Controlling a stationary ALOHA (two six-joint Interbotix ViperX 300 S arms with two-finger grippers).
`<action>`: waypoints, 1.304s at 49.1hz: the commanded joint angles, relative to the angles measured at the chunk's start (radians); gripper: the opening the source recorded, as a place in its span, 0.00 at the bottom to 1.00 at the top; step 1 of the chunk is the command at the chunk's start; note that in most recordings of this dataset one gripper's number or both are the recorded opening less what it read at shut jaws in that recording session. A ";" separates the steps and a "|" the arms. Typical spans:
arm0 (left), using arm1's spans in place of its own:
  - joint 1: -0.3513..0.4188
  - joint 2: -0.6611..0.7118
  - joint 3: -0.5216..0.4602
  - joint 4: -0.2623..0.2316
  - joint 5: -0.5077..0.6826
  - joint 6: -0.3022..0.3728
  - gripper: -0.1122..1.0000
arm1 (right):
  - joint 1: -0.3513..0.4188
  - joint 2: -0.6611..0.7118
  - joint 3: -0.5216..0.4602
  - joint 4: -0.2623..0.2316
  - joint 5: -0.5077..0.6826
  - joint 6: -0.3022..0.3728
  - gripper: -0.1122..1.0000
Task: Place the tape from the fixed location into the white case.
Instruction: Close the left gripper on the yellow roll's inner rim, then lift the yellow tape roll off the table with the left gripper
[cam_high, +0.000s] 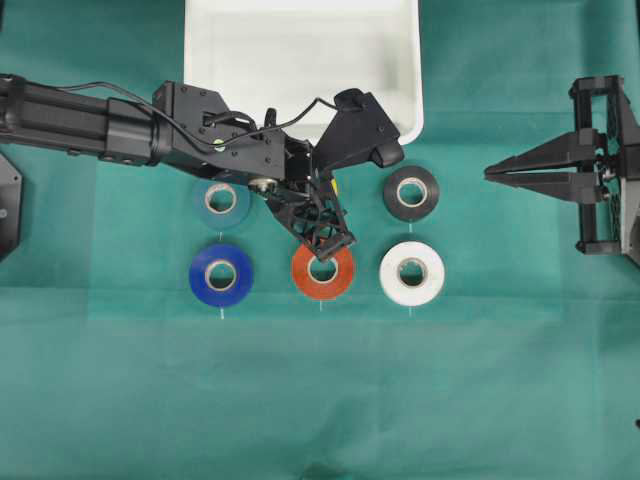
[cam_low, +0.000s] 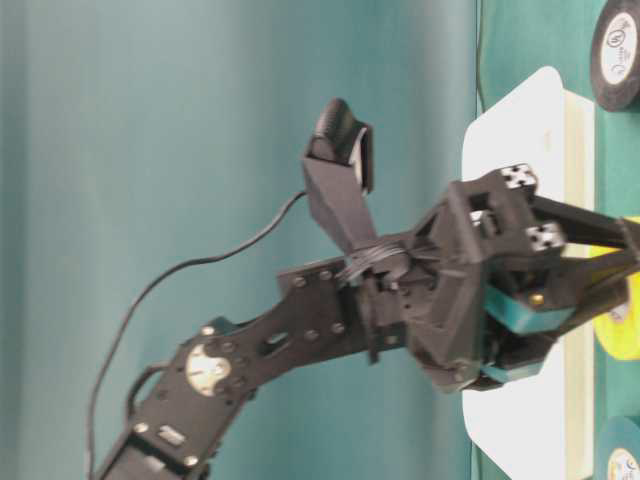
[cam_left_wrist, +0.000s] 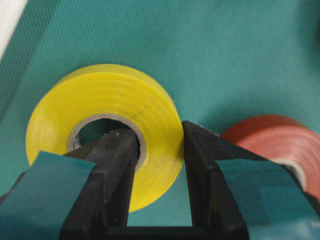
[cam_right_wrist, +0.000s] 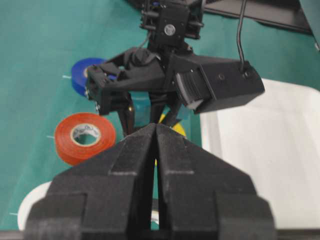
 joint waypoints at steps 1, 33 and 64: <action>-0.002 -0.067 -0.032 0.003 0.017 0.005 0.32 | -0.002 0.003 -0.020 0.000 -0.005 0.002 0.11; -0.002 -0.236 -0.091 0.009 0.184 0.041 0.32 | 0.000 0.015 -0.020 0.000 -0.009 0.002 0.11; -0.014 -0.279 -0.192 0.011 0.299 0.095 0.32 | 0.000 0.014 -0.020 0.000 -0.006 0.003 0.11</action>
